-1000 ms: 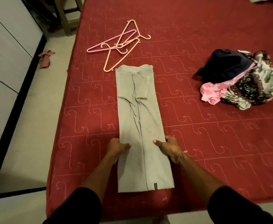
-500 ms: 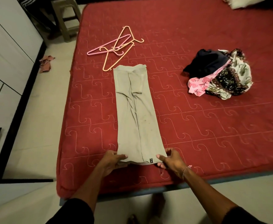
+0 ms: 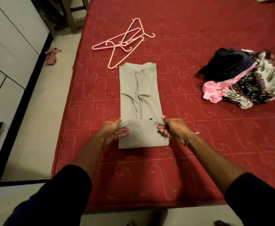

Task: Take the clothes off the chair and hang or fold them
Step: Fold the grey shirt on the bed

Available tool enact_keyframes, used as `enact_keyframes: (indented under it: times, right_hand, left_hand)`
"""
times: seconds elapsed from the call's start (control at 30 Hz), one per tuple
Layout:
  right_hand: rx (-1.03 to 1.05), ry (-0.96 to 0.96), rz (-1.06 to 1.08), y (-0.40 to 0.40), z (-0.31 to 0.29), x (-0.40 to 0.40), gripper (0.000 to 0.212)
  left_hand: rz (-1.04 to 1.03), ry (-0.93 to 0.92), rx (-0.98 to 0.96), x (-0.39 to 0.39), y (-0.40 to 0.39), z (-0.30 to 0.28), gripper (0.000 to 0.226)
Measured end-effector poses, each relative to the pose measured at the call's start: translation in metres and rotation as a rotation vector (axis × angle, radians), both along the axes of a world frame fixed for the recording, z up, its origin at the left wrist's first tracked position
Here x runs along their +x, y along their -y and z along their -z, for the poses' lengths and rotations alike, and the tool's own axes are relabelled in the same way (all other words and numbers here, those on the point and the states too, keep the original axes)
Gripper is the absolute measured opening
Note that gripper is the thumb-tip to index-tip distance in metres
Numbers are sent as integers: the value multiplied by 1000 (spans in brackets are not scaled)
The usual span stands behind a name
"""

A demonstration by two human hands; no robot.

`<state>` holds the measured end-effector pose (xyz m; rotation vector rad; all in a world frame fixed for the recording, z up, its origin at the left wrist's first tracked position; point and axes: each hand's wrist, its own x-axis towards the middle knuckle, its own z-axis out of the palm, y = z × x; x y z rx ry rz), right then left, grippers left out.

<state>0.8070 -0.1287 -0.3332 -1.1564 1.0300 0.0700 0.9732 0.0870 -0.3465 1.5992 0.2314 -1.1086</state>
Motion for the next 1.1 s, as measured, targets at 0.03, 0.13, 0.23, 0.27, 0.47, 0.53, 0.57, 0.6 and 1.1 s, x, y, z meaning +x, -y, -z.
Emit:
enact_keyframes:
  times: [0.03,0.13,0.23,0.27,0.47,0.53,0.57,0.6,1.1]
  right_hand:
    - [-8,4,12,5,2,12,33]
    - [-45,-18,-7,21,25,44,30]
    - [-119,-38,-19,27,53,54,24]
    - [-144,-30,18,26,60,54,20]
    - [-382,147,151,4,82,34,34]
    - [-575,140,105,-4,80,20,39]
    - [-672,118,82,-9,78,13,39]
    - [-742,86,72,-13,78,5,38]
    - [-405,-29,-115,-22,74,-49,27]
  left_hand:
    - [-20,11,9,7,7,5,42]
    - [-62,68,75,22,26,26,43]
    - [-94,160,106,25,35,43,35]
    - [-110,207,104,24,36,46,32]
    - [-262,475,128,8,23,54,31]
    - [-208,611,272,1,15,57,26]
    - [-182,647,338,-4,11,57,22]
    - [-166,656,386,-8,8,58,17]
    - [22,327,12,-47,-49,55,28]
